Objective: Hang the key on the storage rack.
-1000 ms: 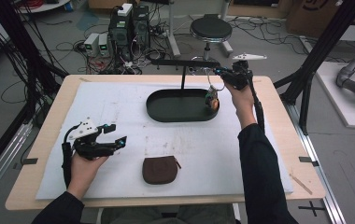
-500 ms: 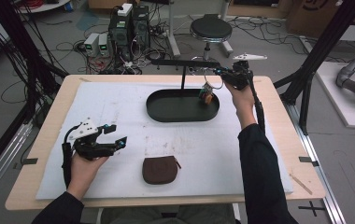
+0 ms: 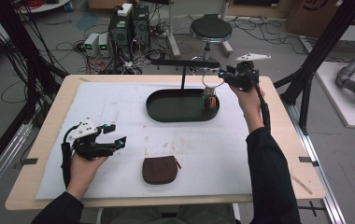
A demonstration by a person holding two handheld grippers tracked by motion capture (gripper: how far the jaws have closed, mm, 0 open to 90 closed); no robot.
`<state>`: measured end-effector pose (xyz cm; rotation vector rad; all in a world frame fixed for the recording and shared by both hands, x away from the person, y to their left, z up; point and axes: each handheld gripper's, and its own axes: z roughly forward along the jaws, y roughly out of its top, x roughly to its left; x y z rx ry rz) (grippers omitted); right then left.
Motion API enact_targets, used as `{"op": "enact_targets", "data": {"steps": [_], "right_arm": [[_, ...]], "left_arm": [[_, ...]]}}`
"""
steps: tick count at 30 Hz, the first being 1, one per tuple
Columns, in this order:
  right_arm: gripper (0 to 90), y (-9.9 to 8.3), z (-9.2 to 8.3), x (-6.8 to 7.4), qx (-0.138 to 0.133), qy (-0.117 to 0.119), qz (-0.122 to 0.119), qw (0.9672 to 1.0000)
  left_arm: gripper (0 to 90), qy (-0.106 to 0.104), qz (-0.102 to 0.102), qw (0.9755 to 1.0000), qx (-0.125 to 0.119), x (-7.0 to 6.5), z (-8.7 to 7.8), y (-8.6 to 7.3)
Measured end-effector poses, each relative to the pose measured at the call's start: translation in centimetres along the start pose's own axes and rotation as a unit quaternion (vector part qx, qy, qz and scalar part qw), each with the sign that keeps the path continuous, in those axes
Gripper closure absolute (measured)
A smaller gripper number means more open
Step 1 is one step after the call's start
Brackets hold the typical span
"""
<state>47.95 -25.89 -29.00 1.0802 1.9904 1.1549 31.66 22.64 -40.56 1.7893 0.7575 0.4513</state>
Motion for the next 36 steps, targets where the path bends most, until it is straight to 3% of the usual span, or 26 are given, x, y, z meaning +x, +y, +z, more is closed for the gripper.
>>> {"op": "enact_targets", "data": {"steps": [5,8,13,21,31,36], "right_arm": [[51.5,-0.1,-2.4,0.5,-0.013,-0.004,-0.02,0.9997],[48.0,-0.9,-3.7,0.6,-0.011,0.004,-0.017,0.9998],[43.8,-3.4,-6.0,0.6,-0.01,0.03,0.006,0.9995],[40.6,-7.7,-9.7,0.7,-0.052,0.065,0.054,0.9951],[36.1,-12.8,-11.3,1.3,-0.085,0.069,0.072,0.9913],[33.1,-14.3,-11.3,1.2,-0.071,0.072,0.074,0.9921]], "left_arm": [[30.7,0.001,0.001,1.0,0.001,0.1,-0.1,0.0],[30.6,0.002,0.004,1.0,0.002,0.2,-0.2,0.0],[30.6,0.006,0.013,0.9999,0.007,0.3,-0.2,0.2],[30.6,0.015,0.017,0.9997,0.013,0.5,0.2,0.2],[30.6,0.028,0.016,0.9993,0.018,0.9,0.4,0.1],[30.6,0.029,0.018,0.9992,0.019,1.1,0.6,0.1]]}}
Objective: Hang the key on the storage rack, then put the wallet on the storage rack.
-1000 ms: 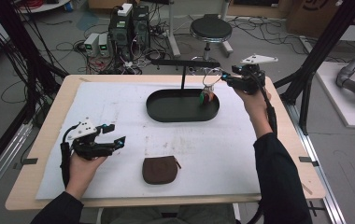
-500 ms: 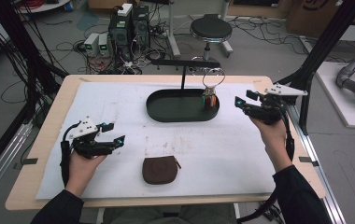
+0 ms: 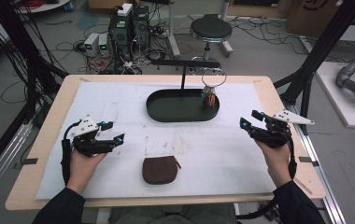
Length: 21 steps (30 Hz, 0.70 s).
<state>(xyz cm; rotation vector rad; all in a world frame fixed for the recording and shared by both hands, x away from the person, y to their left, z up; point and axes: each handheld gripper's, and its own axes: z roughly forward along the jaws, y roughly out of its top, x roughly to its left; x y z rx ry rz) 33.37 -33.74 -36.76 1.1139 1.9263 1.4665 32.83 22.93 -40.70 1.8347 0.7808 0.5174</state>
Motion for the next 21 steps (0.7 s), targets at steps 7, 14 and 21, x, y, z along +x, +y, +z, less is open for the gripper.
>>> {"op": "enact_targets", "data": {"steps": [7,14,21], "right_arm": [[31.2,-1.6,0.1,-0.4,0.033,-0.02,-0.014,0.9992],[29.3,-2.5,0.2,-0.5,0.056,-0.032,-0.025,0.9976],[27.6,-2.7,0.3,-0.7,0.063,-0.038,-0.028,0.9969]], "left_arm": [[30.6,-0.003,0.003,1.0,0.0,0.1,0.4,0.2],[30.4,-0.01,0.007,0.9999,0.001,-0.1,1.1,0.5],[30.4,-0.019,0.01,0.9998,-0.001,-0.6,1.1,0.7]]}}
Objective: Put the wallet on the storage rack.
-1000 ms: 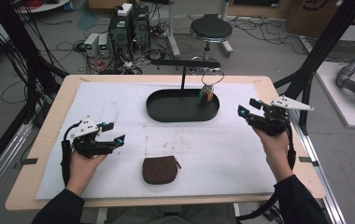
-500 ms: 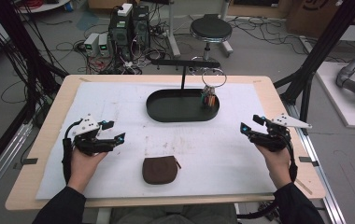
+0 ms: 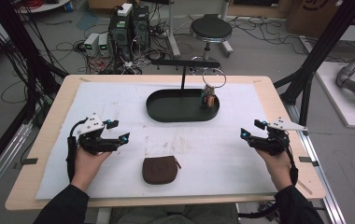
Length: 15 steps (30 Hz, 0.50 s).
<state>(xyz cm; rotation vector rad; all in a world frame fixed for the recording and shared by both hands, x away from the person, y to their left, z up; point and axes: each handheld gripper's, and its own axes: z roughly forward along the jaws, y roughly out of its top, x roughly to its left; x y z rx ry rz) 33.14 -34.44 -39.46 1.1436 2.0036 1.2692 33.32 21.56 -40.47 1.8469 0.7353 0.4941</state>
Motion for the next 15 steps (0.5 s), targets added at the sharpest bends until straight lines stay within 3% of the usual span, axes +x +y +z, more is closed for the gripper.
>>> {"op": "enact_targets", "data": {"steps": [10,15], "right_arm": [[27.1,-0.08,0.61,-0.28,0.008,-0.01,0.0,0.9999],[27.4,-0.04,0.76,-0.39,0.005,-0.012,0.001,0.9999]], "left_arm": [[30.4,-0.015,-0.006,0.9999,-0.001,-0.38,-0.39,-0.15],[30.4,-0.034,-0.008,0.9994,-0.001,-0.88,-0.48,-0.21]]}}
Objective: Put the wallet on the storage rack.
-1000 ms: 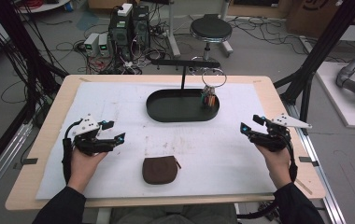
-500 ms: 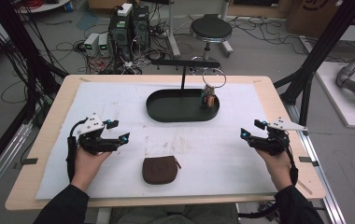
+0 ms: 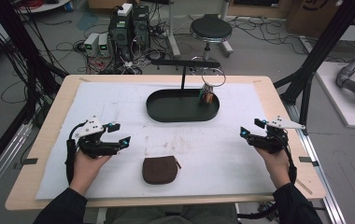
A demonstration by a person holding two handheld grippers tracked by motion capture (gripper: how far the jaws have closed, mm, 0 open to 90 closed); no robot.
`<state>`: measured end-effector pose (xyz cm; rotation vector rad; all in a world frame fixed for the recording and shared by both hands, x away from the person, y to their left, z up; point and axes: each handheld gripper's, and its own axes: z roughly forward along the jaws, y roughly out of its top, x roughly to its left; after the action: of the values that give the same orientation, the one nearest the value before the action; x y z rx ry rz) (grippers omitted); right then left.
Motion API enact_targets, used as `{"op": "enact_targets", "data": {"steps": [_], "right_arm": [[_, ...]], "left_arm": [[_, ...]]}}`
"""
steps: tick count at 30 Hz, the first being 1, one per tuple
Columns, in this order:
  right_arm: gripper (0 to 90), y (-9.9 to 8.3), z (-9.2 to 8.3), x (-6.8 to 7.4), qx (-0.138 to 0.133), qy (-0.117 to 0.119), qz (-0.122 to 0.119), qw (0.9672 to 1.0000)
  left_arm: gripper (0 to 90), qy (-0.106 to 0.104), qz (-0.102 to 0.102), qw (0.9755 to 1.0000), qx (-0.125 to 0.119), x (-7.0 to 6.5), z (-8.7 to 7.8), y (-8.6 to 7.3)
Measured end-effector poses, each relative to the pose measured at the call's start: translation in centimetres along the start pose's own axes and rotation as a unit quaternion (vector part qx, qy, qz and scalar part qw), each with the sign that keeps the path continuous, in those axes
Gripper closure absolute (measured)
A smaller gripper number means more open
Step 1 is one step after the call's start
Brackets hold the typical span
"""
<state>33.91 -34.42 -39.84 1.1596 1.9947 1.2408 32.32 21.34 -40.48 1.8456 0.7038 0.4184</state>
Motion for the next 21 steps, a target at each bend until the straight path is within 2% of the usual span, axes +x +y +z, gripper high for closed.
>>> {"op": "enact_targets", "data": {"steps": [6,11,16,21], "right_arm": [[27.9,0.0,0.3,-0.2,0.002,-0.003,-0.002,1.0],[28.4,0.1,0.6,-0.3,0.002,-0.006,-0.002,1.0],[28.5,0.1,0.7,-0.4,0.003,-0.006,0.0,1.0],[28.5,0.1,0.7,-0.5,0.003,-0.008,0.005,0.9999]], "left_arm": [[32.8,-0.041,-0.009,0.9991,0.004,-0.9,0.5,-0.2],[35.5,-0.072,-0.02,0.997,0.023,-1.7,1.4,-0.5],[37.8,-0.098,-0.038,0.9931,0.052,-2.0,2.6,-1.2],[38.6,-0.128,-0.066,0.9872,0.068,-2.0,3.5,-1.7]]}}
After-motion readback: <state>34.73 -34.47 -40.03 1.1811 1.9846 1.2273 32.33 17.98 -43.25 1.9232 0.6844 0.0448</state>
